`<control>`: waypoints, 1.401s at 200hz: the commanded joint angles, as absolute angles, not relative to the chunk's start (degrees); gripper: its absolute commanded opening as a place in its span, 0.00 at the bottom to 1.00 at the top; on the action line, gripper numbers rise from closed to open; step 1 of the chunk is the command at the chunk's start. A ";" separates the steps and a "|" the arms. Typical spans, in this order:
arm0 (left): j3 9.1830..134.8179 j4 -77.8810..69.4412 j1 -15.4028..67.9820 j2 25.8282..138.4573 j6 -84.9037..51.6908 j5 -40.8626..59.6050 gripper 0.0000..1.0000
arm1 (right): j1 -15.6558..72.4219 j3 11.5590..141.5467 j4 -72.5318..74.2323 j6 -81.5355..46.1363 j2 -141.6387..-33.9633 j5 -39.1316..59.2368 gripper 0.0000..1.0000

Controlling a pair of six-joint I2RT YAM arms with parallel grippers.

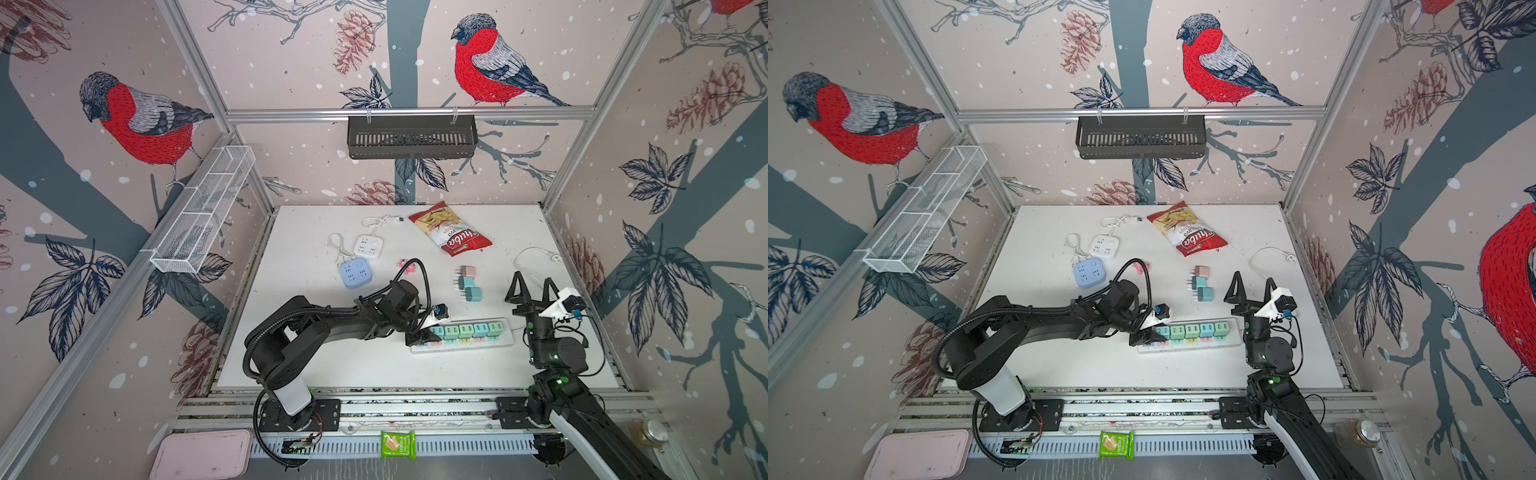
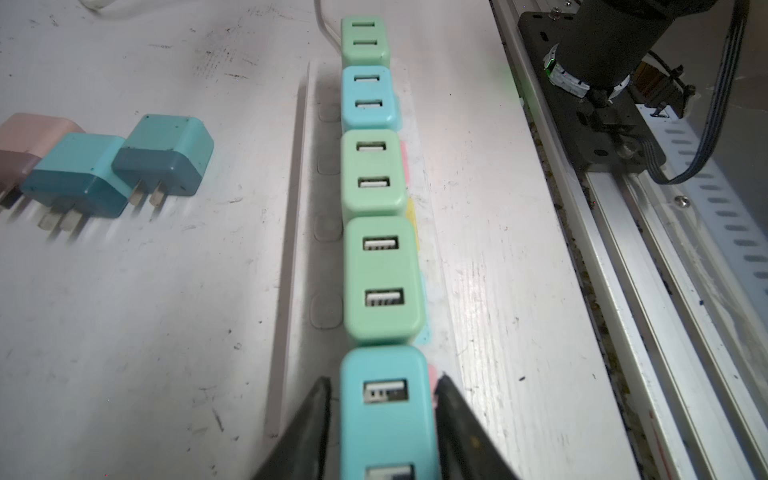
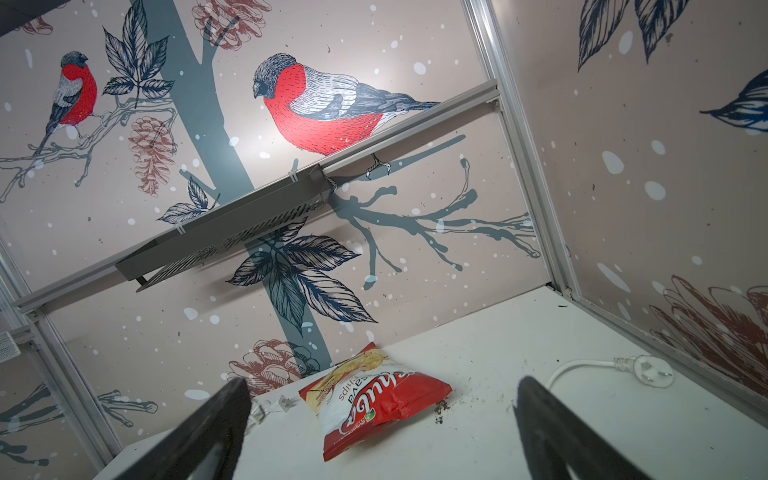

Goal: Insert the plug
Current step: 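Open the left gripper and lift it off the plugged teal adapter, then move the left gripper over the blue socket box while the right reaches out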

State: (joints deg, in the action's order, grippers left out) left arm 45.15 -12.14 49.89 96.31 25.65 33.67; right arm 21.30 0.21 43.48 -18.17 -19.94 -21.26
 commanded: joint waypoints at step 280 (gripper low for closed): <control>75.51 21.02 14.23 114.57 -37.18 -11.80 0.93 | 45.59 47.00 14.64 -35.77 -50.78 -1.71 1.00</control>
